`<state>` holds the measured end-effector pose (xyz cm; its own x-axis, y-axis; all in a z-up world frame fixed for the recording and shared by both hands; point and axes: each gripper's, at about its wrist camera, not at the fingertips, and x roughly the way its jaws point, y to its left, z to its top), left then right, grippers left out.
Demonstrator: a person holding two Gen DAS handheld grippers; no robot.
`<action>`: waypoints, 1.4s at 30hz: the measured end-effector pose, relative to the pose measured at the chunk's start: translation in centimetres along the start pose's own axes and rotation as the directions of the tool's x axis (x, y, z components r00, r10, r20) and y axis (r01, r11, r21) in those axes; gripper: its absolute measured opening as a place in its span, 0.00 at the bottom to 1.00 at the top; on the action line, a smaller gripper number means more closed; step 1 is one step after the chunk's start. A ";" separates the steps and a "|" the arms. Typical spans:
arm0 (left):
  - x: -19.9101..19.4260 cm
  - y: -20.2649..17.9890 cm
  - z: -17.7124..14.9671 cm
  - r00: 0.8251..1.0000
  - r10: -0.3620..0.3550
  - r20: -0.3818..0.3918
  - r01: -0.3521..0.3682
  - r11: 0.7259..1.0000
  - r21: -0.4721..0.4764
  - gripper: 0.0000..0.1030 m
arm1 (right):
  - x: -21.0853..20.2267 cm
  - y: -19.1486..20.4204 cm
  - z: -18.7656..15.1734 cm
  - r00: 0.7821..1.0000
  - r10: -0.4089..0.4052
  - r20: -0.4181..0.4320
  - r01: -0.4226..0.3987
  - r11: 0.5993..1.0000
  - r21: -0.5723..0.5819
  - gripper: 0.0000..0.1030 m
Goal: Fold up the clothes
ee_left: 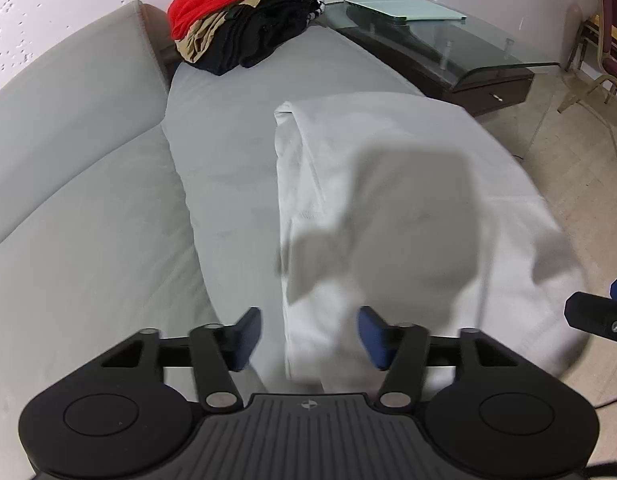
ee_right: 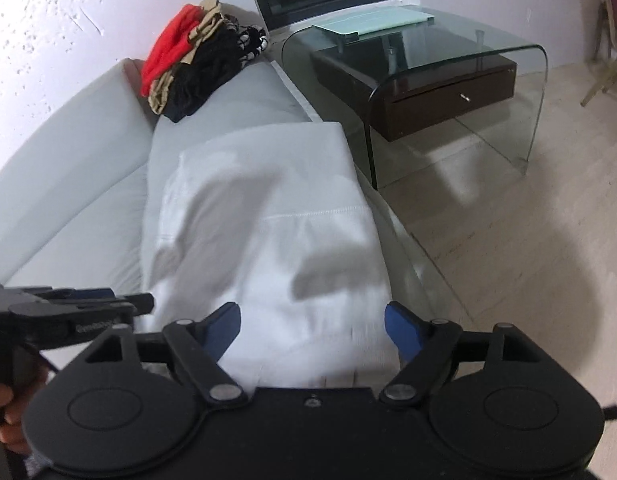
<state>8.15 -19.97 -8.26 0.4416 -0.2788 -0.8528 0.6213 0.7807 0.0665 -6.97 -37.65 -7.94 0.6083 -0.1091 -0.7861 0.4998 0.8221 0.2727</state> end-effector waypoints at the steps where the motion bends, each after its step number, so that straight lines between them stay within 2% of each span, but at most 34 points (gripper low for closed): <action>1: -1.0 -0.1 -0.3 1.000 -0.008 0.006 0.008 1.000 -0.001 0.67 | -0.9 0.0 -0.2 1.000 0.005 -0.001 -0.005 1.000 0.011 0.79; 6: -6.4 -0.3 -0.9 0.996 -0.055 0.071 0.056 0.998 -0.010 0.84 | -6.0 1.2 -0.6 0.999 -0.017 0.047 0.016 1.000 0.004 1.00; 11: -11.1 -0.3 -1.6 0.984 -0.077 0.158 0.082 0.996 -0.023 0.97 | -11.1 3.7 -0.7 0.990 -0.024 0.139 0.034 0.997 -0.065 1.00; 13: -12.3 -0.1 -1.8 0.981 -0.100 0.168 0.106 0.994 -0.029 0.99 | -13.0 4.4 -0.8 0.983 -0.033 0.182 0.046 0.997 -0.069 1.00; 17: -14.4 0.1 -2.4 0.973 -0.137 0.183 0.146 0.988 -0.038 0.99 | -15.1 6.1 -1.1 0.981 -0.035 0.193 0.055 0.993 -0.100 1.00; 21: -15.5 0.0 -3.2 0.975 -0.122 0.186 0.134 0.990 -0.051 0.99 | -16.0 7.9 -1.8 0.981 -0.049 0.188 0.080 0.984 -0.160 1.00; 26: -16.4 0.2 -4.2 0.975 -0.125 0.183 0.140 0.988 -0.072 0.99 | -16.8 9.1 -2.5 0.980 -0.064 0.190 0.098 0.980 -0.173 1.00; 35: -16.3 0.1 -4.8 0.974 -0.150 0.167 0.163 0.985 -0.062 0.98 | -17.4 9.9 -3.6 0.974 -0.104 0.202 0.140 0.975 -0.172 1.00; 42: -15.7 -0.5 -4.9 0.977 -0.142 0.157 0.151 0.987 -0.049 0.98 | -17.0 9.6 -4.3 0.975 -0.115 0.190 0.146 0.977 -0.157 1.00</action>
<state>-2.28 -13.21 2.56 0.4447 -0.4711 -0.7618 0.6489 0.7557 -0.0886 -15.16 -25.51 5.64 0.6530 -0.3073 -0.6923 0.4800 0.8749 0.0643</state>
